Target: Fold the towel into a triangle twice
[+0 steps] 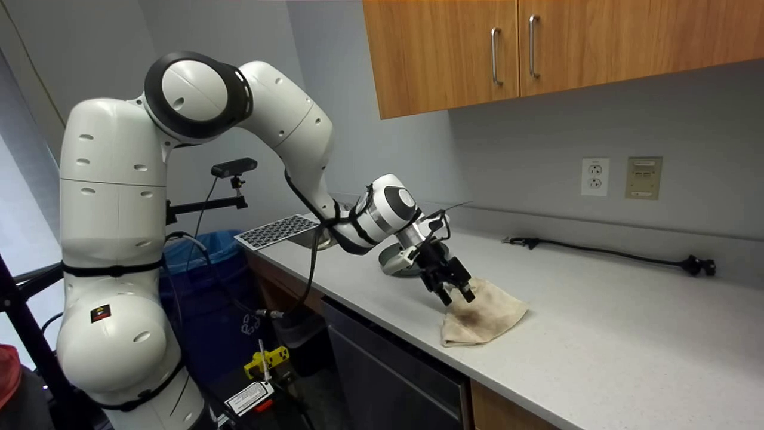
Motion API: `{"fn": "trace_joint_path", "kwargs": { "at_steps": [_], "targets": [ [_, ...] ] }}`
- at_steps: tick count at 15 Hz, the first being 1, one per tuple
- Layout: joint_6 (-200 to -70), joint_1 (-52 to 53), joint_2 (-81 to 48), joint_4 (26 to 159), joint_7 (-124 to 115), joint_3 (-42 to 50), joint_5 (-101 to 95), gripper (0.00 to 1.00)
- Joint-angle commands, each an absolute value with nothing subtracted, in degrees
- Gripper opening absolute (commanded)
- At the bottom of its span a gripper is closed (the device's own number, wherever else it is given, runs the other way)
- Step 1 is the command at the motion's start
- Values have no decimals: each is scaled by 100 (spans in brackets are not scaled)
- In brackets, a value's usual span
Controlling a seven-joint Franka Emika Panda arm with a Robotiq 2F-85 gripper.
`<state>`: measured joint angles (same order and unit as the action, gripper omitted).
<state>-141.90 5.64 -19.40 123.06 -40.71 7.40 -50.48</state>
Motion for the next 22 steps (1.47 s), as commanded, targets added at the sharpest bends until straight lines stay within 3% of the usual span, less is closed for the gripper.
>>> {"fn": "trace_joint_path", "kwargs": {
  "at_steps": [1, 12, 19, 21, 22],
  "targets": [
    [-14431, 171, -1788, 12638, -3377, 629, -4573, 100],
    [-14729, -93, -1883, 12955, -1119, 585, -2315, 99],
    [-14704, -133, -1982, 12918, -405, 539, -1479, 77],
    [-14690, -128, -2004, 12892, -309, 543, -1384, 53],
    [-14701, -131, -2007, 12887, -258, 541, -1350, 50]
  ]
}}
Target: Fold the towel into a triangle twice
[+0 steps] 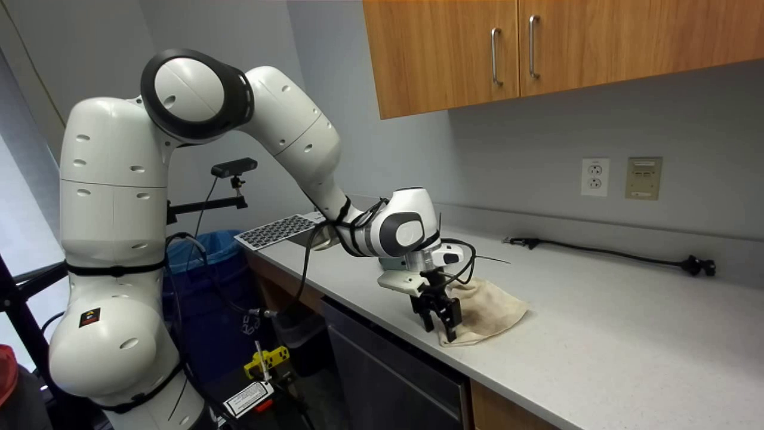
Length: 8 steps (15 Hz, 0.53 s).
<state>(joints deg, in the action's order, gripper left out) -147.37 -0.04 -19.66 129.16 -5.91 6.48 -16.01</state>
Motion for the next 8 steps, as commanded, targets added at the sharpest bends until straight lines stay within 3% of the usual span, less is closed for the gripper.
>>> {"fn": "trace_joint_path", "kwargs": {
  "at_steps": [1, 6, 8],
  "targets": [
    [-14701, -128, -2007, 12879, -230, 543, -1326, 43],
    [-14690, -103, -1926, 12900, -249, 598, -1394, 5],
    [-14587, -25, -1844, 12969, -381, 714, -1611, 0]
  ]
}}
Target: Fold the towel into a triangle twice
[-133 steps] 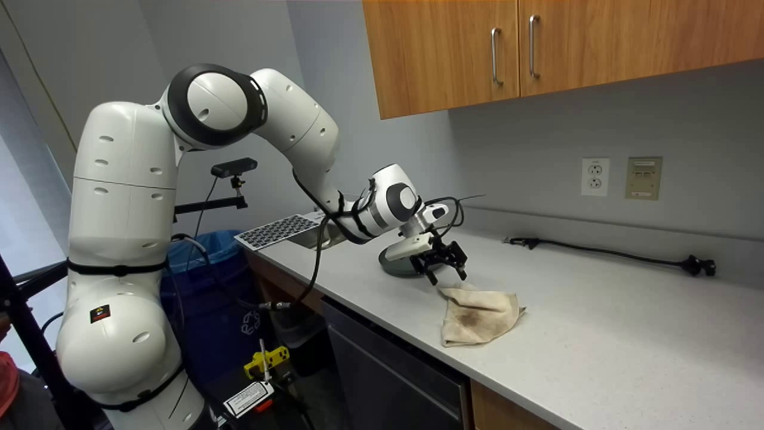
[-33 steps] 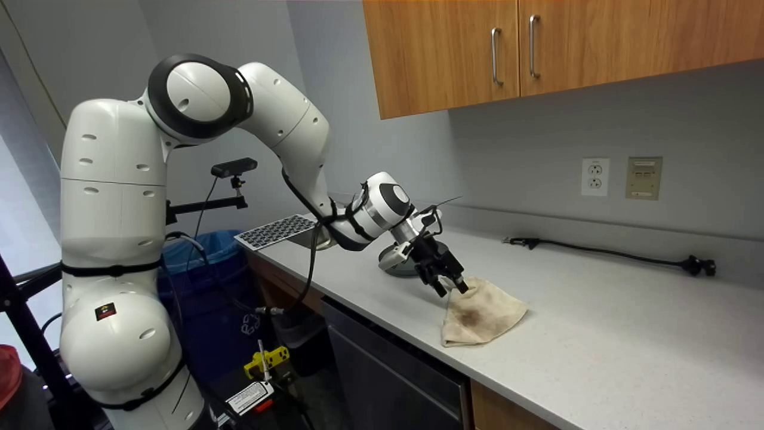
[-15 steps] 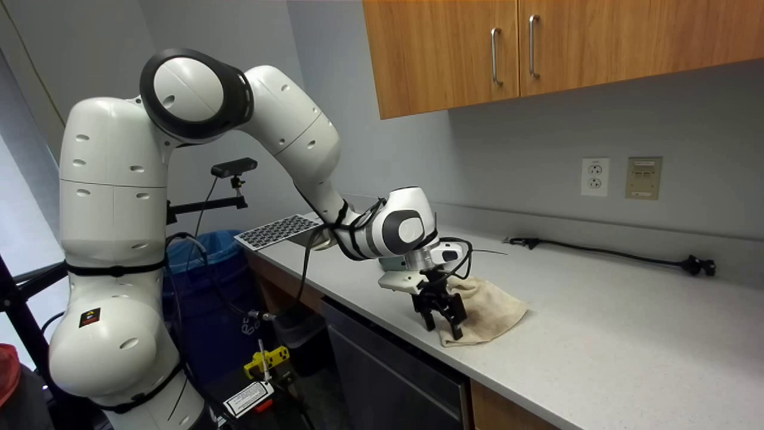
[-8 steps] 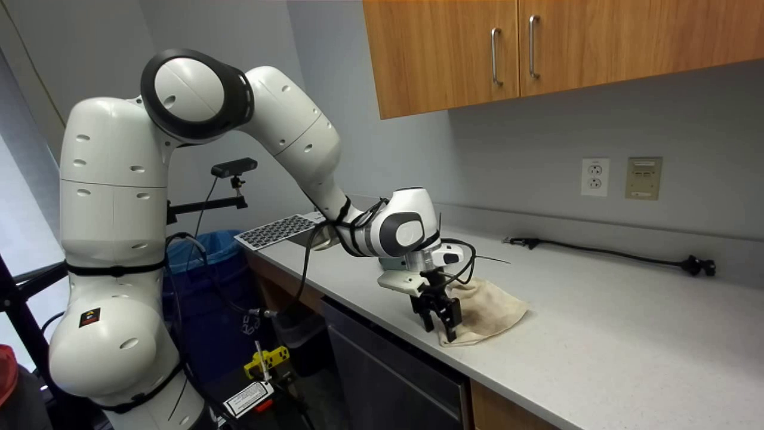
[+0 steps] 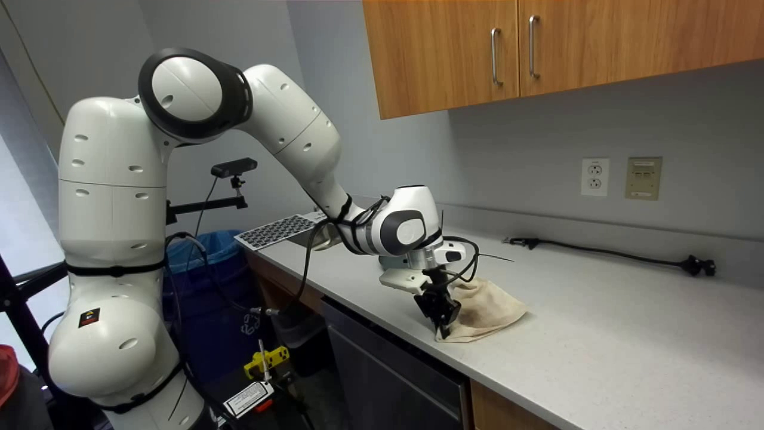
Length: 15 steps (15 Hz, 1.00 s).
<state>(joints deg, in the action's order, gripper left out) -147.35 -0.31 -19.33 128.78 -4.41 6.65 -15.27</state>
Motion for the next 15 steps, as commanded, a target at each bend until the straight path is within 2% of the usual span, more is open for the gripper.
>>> {"fn": "trace_joint_path", "kwargs": {
  "at_steps": [1, 11, 15],
  "targets": [
    [-14517, -4, -1806, 12998, -414, 755, -1687, 0],
    [-13714, 31, -1041, 13502, -1032, 1174, -3022, 2],
    [-13760, 35, -620, 13398, -1557, 1123, -3516, 2]
  ]
}}
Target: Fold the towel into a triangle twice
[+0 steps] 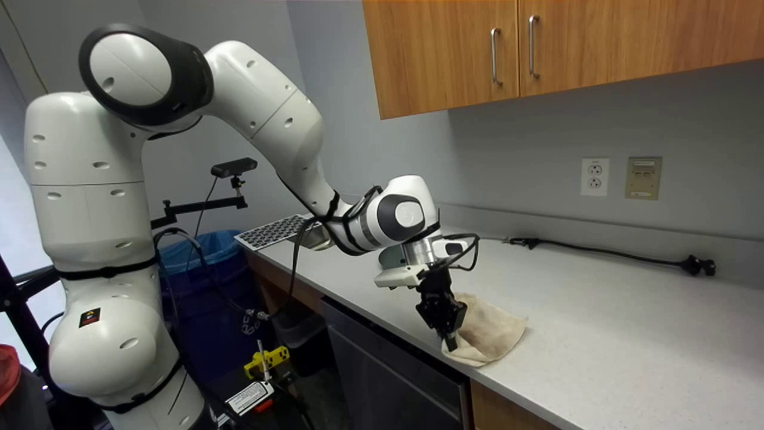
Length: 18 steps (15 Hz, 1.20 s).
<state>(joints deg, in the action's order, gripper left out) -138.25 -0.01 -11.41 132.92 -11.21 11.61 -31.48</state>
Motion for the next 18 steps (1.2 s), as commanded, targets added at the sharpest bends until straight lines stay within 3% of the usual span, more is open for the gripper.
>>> {"fn": "trace_joint_path", "kwargs": {
  "at_steps": [1, 11, 18],
  "targets": [
    [-13807, 38, -520, 13355, -1669, 1046, -3580, 2],
    [-13860, 448, -830, 12649, -1763, -58, -3564, 2],
    [-13711, 510, -1140, 12647, -2151, 43, -3430, 2]
  ]
}}
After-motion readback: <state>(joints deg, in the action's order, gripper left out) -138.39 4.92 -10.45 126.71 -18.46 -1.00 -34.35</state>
